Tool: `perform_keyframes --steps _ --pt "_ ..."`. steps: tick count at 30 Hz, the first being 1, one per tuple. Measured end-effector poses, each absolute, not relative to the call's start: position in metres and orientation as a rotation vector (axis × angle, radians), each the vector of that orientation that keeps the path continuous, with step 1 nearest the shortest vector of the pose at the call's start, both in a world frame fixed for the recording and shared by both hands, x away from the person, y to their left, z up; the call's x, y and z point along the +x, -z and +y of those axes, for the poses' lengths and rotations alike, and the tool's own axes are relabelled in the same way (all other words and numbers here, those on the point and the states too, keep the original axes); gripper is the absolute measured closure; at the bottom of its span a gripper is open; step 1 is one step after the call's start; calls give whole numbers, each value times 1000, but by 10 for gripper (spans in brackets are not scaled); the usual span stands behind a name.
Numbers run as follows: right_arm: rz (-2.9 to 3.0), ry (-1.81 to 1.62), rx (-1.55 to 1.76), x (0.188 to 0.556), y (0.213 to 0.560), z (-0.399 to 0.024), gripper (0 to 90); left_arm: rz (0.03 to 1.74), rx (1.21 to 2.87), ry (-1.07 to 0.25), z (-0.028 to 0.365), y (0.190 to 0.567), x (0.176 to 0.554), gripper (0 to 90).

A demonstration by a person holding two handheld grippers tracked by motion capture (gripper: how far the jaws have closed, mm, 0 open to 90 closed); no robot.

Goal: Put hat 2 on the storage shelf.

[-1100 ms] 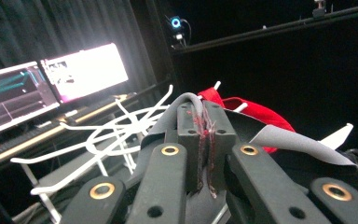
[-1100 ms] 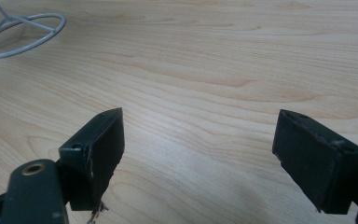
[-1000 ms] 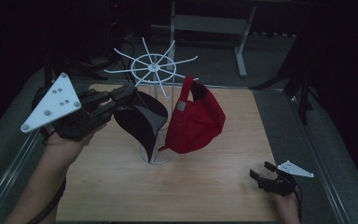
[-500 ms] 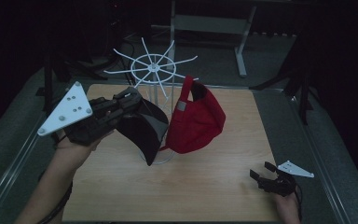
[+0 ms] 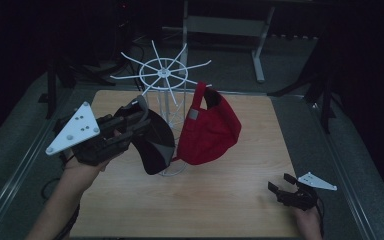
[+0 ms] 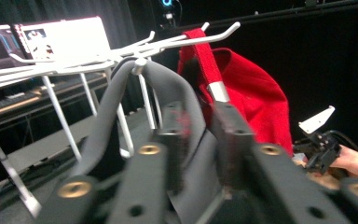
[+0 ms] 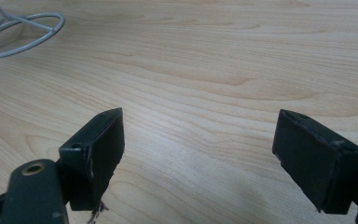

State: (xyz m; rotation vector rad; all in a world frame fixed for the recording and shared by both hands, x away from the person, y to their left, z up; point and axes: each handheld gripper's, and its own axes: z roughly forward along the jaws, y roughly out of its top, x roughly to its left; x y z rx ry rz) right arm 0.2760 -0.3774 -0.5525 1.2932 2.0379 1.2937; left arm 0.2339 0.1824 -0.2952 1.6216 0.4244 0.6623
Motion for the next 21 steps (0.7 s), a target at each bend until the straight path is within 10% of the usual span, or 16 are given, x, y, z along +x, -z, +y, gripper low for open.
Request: perform_keyframes --steps 21 --pt "2039 -1294 1293 276 553 -377 167 482 1609 -642 210 314 214 642"
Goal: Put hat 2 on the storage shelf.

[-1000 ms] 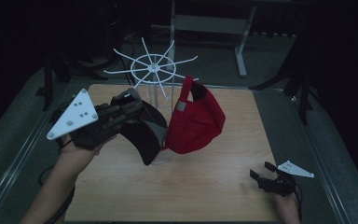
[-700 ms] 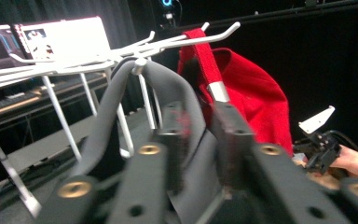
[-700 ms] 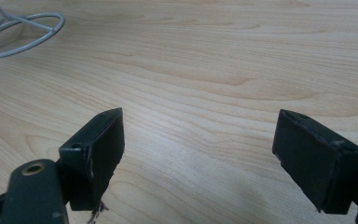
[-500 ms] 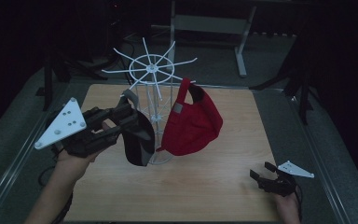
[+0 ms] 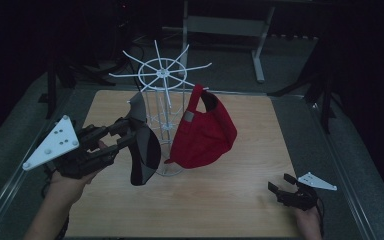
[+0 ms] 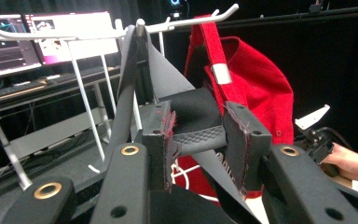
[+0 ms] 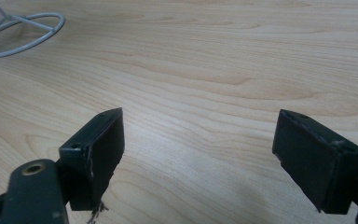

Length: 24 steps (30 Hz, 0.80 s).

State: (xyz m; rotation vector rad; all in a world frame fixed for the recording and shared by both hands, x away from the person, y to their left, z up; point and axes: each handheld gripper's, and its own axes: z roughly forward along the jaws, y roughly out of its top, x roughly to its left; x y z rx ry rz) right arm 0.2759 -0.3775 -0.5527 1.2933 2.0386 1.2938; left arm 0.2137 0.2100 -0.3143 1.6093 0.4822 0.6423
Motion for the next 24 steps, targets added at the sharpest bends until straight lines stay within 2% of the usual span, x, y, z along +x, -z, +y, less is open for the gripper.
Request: perform_keyframes --steps 24 --pt "2041 -1288 1292 276 553 -377 166 638 1653 -596 247 386 209 643"
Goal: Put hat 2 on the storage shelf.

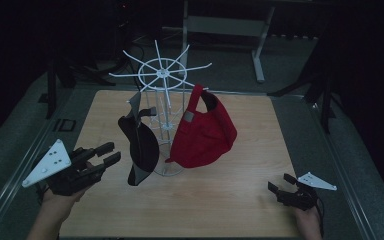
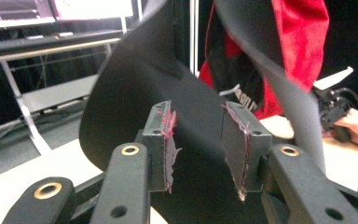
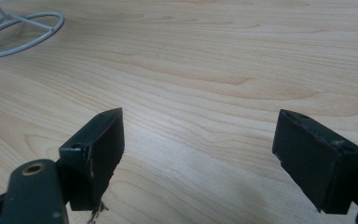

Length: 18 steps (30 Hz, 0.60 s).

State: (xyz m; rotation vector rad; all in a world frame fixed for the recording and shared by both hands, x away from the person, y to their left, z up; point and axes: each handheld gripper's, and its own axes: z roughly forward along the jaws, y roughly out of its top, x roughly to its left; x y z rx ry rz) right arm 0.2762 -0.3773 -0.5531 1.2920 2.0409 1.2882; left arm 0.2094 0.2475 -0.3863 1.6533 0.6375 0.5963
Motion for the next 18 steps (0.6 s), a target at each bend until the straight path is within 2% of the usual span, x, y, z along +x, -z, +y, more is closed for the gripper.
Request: perform_keyframes --steps 7,18 --pt "2039 -1289 1291 276 553 -377 166 648 1622 -536 260 416 216 642" --pt "2043 -1285 1284 276 553 -376 167 723 1664 -481 272 470 227 617"
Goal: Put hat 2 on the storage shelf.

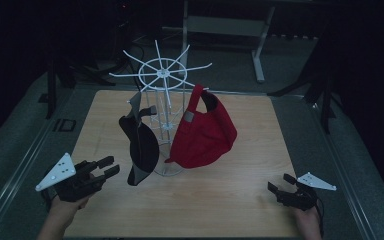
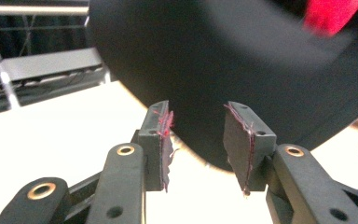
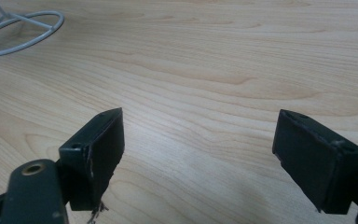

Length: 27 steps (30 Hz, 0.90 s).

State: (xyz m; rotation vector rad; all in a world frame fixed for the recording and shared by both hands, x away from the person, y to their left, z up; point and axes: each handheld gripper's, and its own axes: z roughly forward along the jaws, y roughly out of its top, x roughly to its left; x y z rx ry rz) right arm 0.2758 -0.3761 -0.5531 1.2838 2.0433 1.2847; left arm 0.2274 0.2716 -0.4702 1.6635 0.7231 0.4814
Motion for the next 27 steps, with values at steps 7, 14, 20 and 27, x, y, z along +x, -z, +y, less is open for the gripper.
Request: perform_keyframes --steps 7,14,20,27 --pt "2041 -1284 1287 276 553 -376 167 817 1718 -453 275 505 233 618" --pt "2040 -1281 1285 276 554 -376 167 851 1750 -439 272 528 235 617" --pt "2041 -1280 1284 276 554 -376 166 869 1770 -439 272 538 236 617" --pt "2031 -1302 1291 276 554 -378 172 901 1771 -442 272 546 234 618"
